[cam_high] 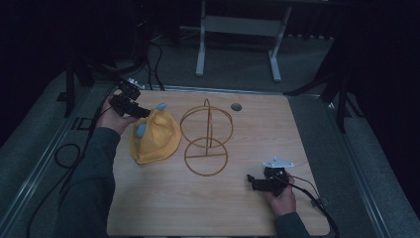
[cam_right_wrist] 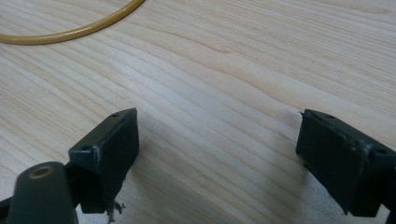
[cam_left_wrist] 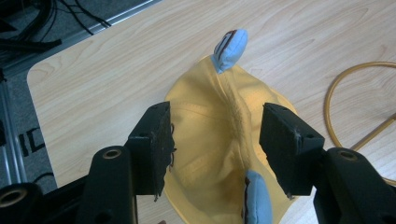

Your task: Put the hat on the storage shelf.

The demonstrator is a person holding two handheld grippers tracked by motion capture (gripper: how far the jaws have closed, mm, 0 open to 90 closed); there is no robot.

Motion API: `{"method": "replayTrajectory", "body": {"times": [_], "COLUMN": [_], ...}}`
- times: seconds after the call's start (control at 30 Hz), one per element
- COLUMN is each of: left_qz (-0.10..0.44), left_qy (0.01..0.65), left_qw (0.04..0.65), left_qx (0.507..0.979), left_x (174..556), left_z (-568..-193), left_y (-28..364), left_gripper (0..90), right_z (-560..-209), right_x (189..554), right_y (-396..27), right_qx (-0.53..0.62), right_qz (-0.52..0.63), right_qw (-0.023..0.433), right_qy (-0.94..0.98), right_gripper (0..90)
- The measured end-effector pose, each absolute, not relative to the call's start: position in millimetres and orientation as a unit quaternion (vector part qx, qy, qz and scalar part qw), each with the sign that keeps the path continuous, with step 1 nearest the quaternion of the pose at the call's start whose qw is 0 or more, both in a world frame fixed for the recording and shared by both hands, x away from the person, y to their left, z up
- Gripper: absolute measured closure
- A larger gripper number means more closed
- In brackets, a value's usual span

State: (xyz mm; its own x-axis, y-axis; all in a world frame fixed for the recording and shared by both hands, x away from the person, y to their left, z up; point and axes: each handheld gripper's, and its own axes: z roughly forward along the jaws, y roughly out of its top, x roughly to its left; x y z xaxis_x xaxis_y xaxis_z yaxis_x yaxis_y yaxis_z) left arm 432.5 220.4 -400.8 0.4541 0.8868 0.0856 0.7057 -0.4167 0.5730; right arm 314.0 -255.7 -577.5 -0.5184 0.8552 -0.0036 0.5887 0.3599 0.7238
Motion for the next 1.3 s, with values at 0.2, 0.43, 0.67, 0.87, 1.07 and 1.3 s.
{"method": "replayTrajectory", "body": {"times": [0.2, 0.43, 0.67, 0.87, 1.07, 1.3], "left_qz": [0.187, 0.187, 0.184, 0.181, 0.177, 0.170], "left_qy": [0.488, 0.481, 0.479, 0.483, 0.484, 0.487], "left_qw": [0.252, 0.253, 0.257, 0.256, 0.256, 0.250], "left_qx": [0.815, 0.818, 0.819, 0.818, 0.818, 0.819], "left_x": [430, 425, 422, 424, 427, 431], "left_z": [-396, -392, -389, -390, -392, -396], "left_y": [224, 224, 227, 226, 223, 222], "left_gripper": [45.7, 47.3, 48.5, 49.4, 50.0, 50.9], "right_z": [-578, -578, -578, -578, -578, -578], "right_x": [314, 314, 314, 314, 314, 314], "right_y": [-256, -256, -256, -256, -256, -256], "right_qx": [0.451, 0.451, 0.451, 0.451, 0.451, 0.451], "right_qz": [0.342, 0.342, 0.342, 0.342, 0.342, 0.342], "right_qw": [0.194, 0.194, 0.194, 0.194, 0.195, 0.194], "right_qy": [0.801, 0.801, 0.801, 0.801, 0.801, 0.801], "right_gripper": [13.0, 13.1, 13.0, 13.1, 13.1, 13.1]}}
